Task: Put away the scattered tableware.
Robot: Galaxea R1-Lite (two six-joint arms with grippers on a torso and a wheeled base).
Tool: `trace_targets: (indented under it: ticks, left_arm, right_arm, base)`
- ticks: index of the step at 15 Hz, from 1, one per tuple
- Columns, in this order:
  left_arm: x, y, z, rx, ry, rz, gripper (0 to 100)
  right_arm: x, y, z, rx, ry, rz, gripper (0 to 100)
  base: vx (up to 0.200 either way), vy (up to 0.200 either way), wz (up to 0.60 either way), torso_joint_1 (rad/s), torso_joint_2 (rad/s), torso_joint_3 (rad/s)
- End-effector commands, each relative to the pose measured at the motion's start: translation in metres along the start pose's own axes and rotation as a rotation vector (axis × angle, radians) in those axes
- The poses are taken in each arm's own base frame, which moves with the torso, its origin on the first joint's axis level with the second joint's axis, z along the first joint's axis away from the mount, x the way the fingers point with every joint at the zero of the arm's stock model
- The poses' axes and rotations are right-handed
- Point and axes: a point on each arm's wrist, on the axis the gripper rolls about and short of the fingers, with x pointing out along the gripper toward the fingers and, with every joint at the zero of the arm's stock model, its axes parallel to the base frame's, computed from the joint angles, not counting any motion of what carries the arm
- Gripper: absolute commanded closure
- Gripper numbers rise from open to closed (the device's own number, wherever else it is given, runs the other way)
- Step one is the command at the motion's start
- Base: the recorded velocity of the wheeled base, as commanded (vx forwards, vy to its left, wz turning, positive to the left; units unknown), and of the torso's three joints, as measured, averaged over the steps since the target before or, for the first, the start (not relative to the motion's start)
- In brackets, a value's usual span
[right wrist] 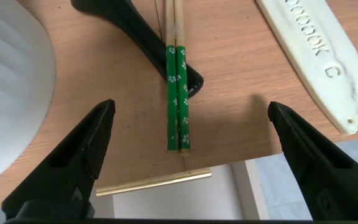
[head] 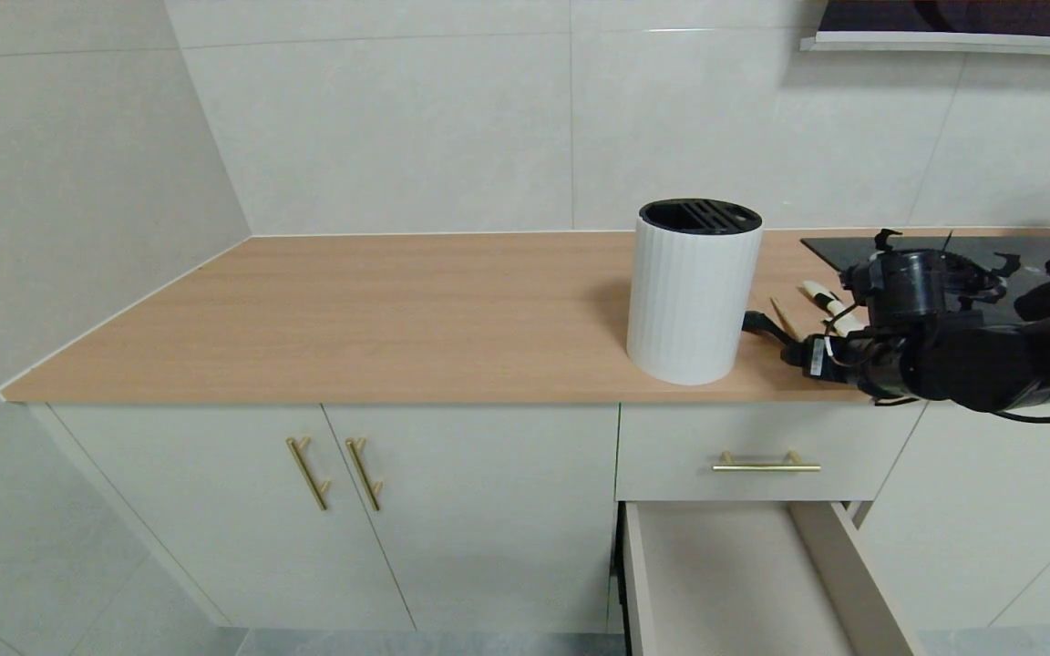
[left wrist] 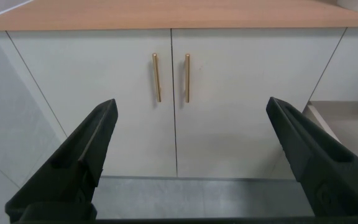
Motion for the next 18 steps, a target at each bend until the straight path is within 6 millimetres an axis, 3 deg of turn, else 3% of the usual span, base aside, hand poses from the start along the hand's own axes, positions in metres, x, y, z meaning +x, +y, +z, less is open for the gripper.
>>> trace_targets:
  ticks: [1,3,4,14,18]
  left_arm:
    - [0.0,0.0,0.0,0.0,0.0,-0.001,0]
    - [0.0,0.0,0.0,0.0,0.0,-0.001,0]
    - [0.0,0.0,0.0,0.0,0.0,-0.001,0]
    - [0.0,0.0,0.0,0.0,0.0,-0.001,0]
    - [0.0,0.0,0.0,0.0,0.0,0.001,0]
  right_arm:
    - [0.001,0.0,-0.001,-0.001,0.004,-0.001,0]
    - [0.002,0.0,-0.002,-0.002,0.005,0.0,0]
    - [0.002,0.0,-0.002,-0.002,0.005,-0.002,100]
    - [0.0,0.001,-0.002,0.002,0.004,0.002,100]
    - [-0.028,0.002,0.007,0.0,-0.026,0.027,100]
  base:
    - [0.0,0.0,0.0,0.0,0.0,0.0]
    - [0.0,0.0,0.0,0.0,0.0,0.0]
    - [0.0,0.0,0.0,0.0,0.0,0.0]
    - [0.0,0.0,0.0,0.0,0.0,0.0]
    - [0.0,0.0,0.0,0.0,0.0,0.0]
